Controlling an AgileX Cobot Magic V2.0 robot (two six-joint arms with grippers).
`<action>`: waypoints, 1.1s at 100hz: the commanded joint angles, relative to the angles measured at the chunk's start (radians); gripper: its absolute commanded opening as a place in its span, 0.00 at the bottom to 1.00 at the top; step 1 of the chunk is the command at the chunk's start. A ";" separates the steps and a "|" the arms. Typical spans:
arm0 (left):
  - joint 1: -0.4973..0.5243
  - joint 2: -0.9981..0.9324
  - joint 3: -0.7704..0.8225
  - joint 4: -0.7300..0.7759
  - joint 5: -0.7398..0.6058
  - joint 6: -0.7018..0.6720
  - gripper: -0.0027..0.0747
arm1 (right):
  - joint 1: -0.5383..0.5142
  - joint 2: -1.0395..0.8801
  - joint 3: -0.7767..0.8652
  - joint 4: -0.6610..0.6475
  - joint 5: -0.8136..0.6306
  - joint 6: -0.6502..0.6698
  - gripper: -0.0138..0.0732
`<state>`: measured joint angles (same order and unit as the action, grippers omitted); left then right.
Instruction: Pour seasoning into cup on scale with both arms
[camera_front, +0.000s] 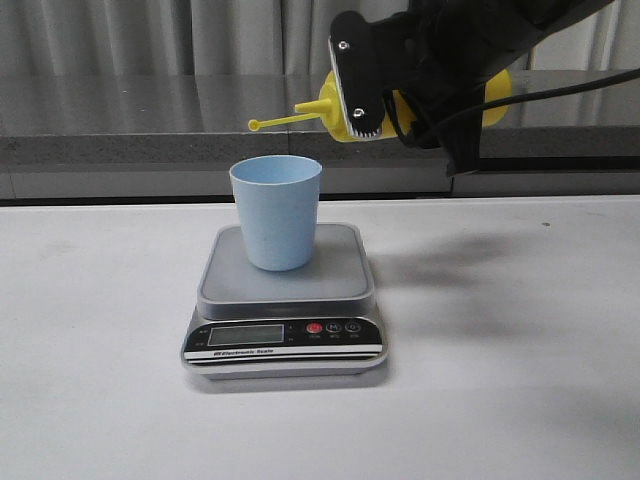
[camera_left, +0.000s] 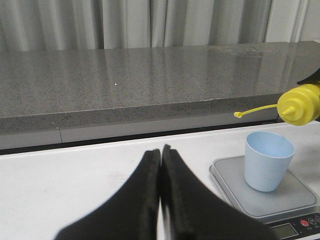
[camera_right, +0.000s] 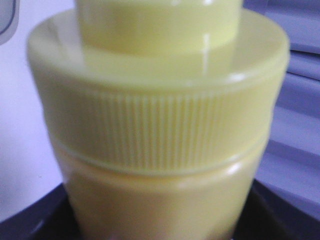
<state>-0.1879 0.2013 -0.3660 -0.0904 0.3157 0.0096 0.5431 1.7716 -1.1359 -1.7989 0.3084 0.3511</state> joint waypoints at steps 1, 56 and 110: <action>0.000 0.010 -0.028 -0.003 -0.073 0.002 0.01 | 0.008 -0.047 -0.035 -0.066 0.054 0.005 0.42; 0.000 0.010 -0.028 -0.003 -0.073 0.002 0.01 | 0.012 -0.047 -0.035 -0.065 0.088 0.119 0.42; 0.000 0.010 -0.028 -0.003 -0.073 0.002 0.01 | -0.012 -0.050 -0.035 0.139 0.078 0.427 0.42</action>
<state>-0.1879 0.2013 -0.3660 -0.0904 0.3157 0.0096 0.5486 1.7716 -1.1363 -1.6941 0.3516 0.7636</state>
